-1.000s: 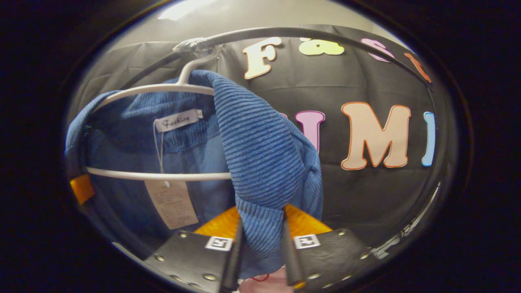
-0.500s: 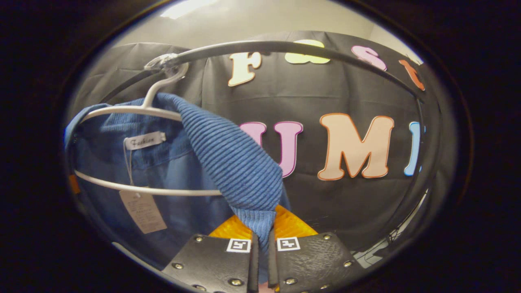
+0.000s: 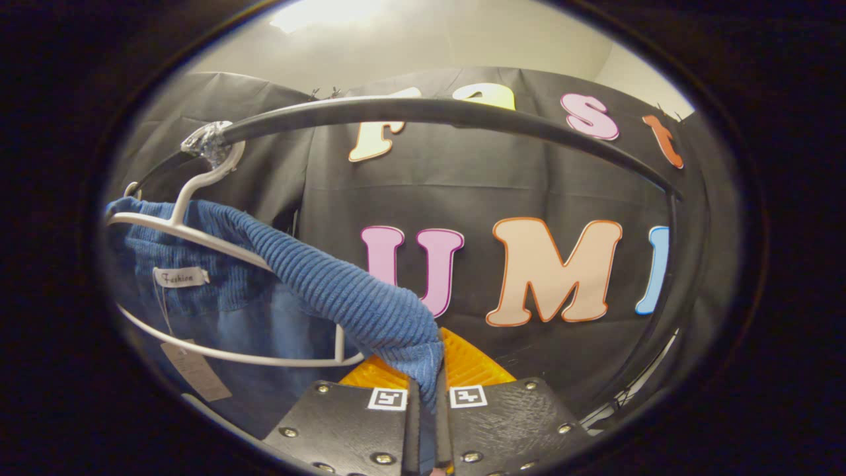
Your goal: Grasp the clothes on the hanger with both hands and then place them into the laundry hamper below.
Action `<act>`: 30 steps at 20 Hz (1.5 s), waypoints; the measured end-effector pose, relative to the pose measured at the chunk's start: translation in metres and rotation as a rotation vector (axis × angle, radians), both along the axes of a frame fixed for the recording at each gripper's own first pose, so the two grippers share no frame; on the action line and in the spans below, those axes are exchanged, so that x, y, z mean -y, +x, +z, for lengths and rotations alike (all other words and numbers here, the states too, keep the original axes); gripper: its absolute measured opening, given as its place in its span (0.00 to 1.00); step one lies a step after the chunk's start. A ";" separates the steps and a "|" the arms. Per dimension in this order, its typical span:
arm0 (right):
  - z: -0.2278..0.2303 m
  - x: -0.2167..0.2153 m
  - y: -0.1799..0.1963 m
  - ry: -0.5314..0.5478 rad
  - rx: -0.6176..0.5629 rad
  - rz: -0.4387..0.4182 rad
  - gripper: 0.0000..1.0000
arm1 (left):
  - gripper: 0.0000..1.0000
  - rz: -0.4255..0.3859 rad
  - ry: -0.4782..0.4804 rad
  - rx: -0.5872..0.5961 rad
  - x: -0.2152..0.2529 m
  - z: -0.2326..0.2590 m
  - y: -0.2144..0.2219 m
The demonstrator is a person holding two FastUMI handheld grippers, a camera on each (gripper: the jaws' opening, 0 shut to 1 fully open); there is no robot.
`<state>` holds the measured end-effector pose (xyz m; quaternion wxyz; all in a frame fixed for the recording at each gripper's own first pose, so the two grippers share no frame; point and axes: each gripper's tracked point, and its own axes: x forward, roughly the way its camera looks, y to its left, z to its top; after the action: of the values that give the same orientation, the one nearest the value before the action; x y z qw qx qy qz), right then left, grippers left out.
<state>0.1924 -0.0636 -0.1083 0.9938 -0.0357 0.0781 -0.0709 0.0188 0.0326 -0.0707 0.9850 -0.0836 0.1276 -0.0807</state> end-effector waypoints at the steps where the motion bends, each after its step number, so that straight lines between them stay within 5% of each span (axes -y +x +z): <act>1: 0.005 0.003 0.003 -0.003 0.013 -0.008 0.09 | 0.05 -0.013 -0.010 0.008 0.002 0.005 -0.002; 6: 0.016 0.005 0.015 0.014 0.044 -0.016 0.10 | 0.05 -0.020 0.046 0.059 -0.009 0.028 -0.004; 15: 0.021 0.005 0.025 0.034 0.071 -0.014 0.10 | 0.05 -0.068 -0.065 0.017 -0.015 0.040 -0.008; 30: 0.032 0.003 0.027 0.059 0.100 -0.008 0.09 | 0.05 -0.098 -0.062 -0.026 -0.028 0.053 -0.012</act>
<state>0.2194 -0.0671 -0.0763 0.9968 -0.0023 0.0306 -0.0740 0.0070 0.0602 -0.0178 0.9750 -0.1089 0.1419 -0.1314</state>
